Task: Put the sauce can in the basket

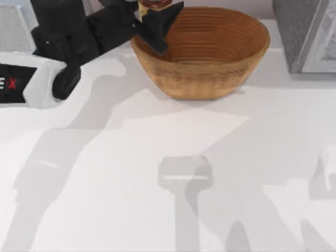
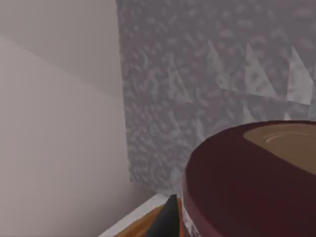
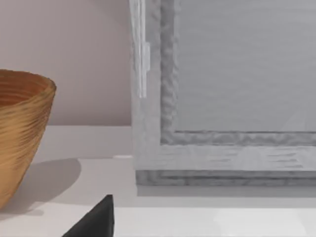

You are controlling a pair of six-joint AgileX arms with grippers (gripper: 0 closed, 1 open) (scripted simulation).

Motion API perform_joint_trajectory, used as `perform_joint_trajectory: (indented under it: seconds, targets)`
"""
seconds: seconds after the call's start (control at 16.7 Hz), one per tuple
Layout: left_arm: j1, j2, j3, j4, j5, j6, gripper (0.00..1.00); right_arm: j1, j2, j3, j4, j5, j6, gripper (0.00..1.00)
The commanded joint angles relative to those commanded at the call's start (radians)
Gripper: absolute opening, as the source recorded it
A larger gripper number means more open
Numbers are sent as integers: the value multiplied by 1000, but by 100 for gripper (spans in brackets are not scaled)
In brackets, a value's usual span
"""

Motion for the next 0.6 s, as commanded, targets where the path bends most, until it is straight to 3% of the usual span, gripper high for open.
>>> perform_joint_trajectory:
  seconds: [0.24, 0.6]
  targets:
    - [-75, 21, 124, -105, -162, -22, 0, 0, 0, 0, 0, 0, 0, 100]
    - [-80, 20, 136, -115, -177, -23, 0, 0, 0, 0, 0, 0, 0, 100]
